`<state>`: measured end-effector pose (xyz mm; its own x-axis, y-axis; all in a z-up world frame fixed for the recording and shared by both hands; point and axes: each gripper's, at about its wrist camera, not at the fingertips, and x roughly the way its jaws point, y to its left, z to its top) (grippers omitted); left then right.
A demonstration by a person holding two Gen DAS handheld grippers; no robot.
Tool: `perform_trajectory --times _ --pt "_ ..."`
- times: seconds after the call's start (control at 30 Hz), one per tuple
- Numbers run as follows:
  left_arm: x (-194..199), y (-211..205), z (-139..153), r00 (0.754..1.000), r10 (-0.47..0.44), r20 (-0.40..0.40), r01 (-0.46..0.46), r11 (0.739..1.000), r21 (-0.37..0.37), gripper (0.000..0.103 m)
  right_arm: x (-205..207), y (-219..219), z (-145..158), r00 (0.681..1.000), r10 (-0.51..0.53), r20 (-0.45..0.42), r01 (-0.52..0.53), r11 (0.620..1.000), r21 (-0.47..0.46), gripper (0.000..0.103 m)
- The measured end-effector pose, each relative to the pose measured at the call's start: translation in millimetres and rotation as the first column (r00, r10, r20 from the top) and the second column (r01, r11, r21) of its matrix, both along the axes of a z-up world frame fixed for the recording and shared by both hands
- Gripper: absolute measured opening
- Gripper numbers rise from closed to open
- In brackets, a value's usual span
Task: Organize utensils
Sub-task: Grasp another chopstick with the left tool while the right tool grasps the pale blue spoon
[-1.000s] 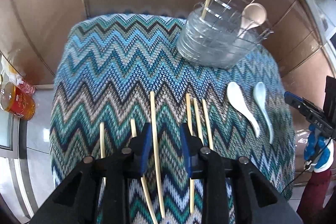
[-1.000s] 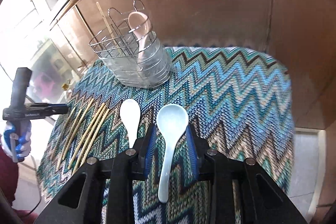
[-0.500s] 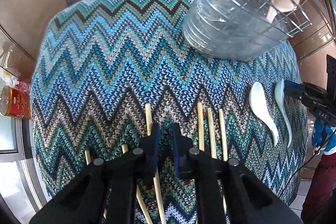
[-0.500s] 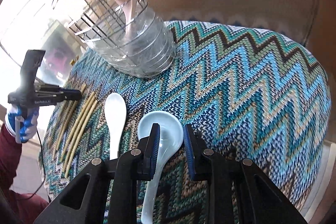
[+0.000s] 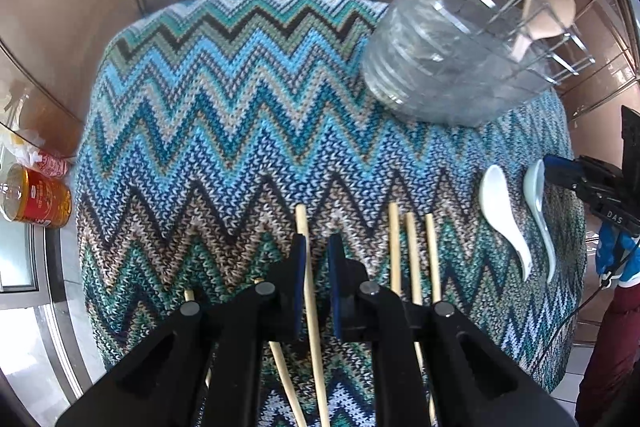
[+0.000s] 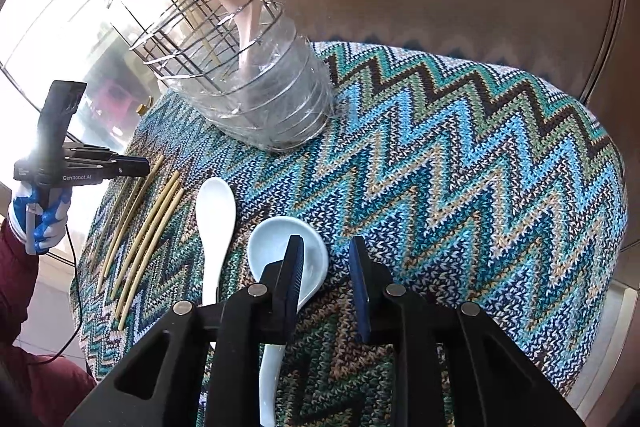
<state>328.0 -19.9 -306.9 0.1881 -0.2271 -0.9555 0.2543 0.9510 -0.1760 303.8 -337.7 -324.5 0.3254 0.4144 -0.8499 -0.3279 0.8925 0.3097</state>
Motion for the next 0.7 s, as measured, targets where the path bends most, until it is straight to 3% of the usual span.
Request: perform_trajectory --times 0.13,0.37,0.53,0.7 --pt "5 6 -7 1.0 0.003 -0.026 -0.003 1.0 0.005 0.01 8 -2 -4 1.0 0.017 -0.02 -0.017 1.0 -0.004 0.032" --pt "11 7 -20 0.999 0.004 -0.051 -0.004 1.0 0.007 0.01 22 3 -17 0.997 0.06 -0.046 -0.06 0.998 0.0 0.032" --pt "19 -10 -30 0.999 0.012 -0.051 -0.011 1.0 0.011 0.008 20 7 -20 0.996 0.082 -0.034 -0.082 0.997 0.003 0.01" --pt "6 -10 -32 0.998 0.051 -0.027 -0.051 0.999 -0.005 0.005 3 15 -8 0.996 0.083 0.024 -0.082 0.996 -0.029 0.005"
